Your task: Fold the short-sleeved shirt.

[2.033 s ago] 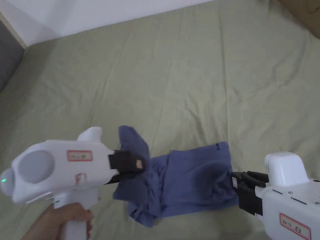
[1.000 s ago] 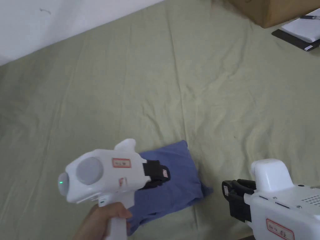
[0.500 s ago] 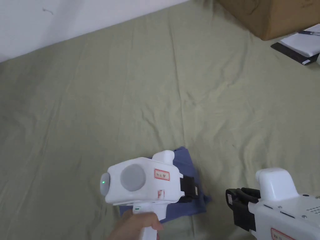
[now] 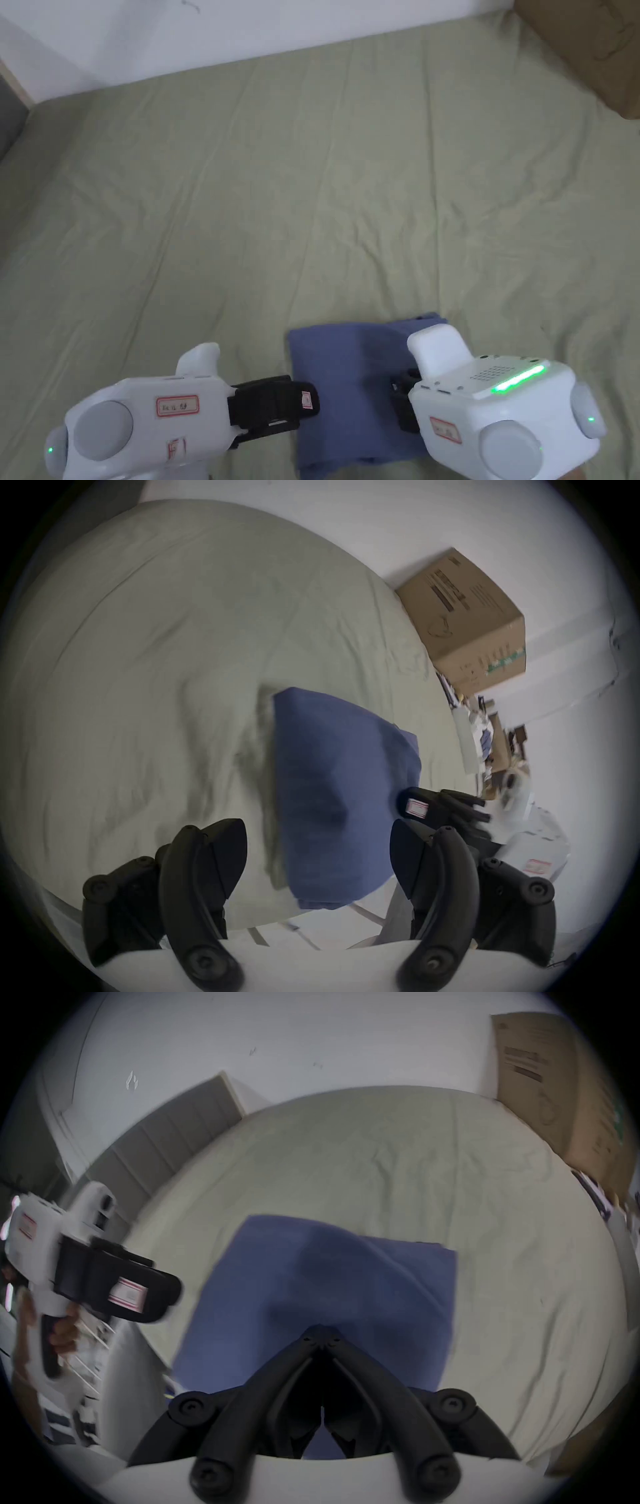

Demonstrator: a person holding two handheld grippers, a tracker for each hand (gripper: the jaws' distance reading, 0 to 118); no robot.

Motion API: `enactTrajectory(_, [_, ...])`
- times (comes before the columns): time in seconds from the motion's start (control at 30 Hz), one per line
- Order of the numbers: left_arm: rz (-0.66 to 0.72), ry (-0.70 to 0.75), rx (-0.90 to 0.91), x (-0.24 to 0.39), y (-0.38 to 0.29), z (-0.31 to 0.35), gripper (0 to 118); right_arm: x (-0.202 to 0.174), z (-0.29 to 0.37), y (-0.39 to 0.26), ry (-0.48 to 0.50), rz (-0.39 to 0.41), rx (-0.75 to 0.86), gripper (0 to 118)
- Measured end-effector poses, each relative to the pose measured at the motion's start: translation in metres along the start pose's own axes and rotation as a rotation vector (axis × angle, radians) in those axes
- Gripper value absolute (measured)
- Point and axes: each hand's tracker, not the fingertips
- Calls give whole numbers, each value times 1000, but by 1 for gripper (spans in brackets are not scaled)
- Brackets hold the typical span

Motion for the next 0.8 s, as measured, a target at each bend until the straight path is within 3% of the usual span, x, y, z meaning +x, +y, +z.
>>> enactTrajectory(0.07, [90,-56,-23,-18,4,-7,89,-3,-14,-2,-32,42,-44,0])
enactTrajectory(0.3, [229,-329,-93,-50,29,-68,88,5,-7,-4,4,-39,-30,0])
enactTrajectory(0.4, [215,-379,-140,-50,36,-93,87,1,-7,-4,-6,-35,-30,0])
enactTrajectory(0.43, [208,-407,-135,-48,38,-93,84,-1,-7,-4,-13,-31,-30,0])
enactTrajectory(0.47, [214,-396,-133,-45,37,-92,74,-3,-6,-3,-21,-27,-31,0])
enactTrajectory(0.5, [159,-360,-142,-41,37,-92,51,-4,-5,-2,-28,-26,-33,0])
enactTrajectory(0.53, [94,-284,-140,-38,37,-89,43,-6,-3,0,-37,-32,-31,0])
enactTrajectory(0.57, [63,-230,-138,-40,37,-87,43,-8,-2,1,-49,-41,-27,0])
enactTrajectory(0.63, [175,-344,-159,-51,36,-85,35,-15,6,5,-65,-48,3,0])
enactTrajectory(0.8, [99,-273,-140,-57,47,-53,31,-47,41,24,-96,-41,149,0])
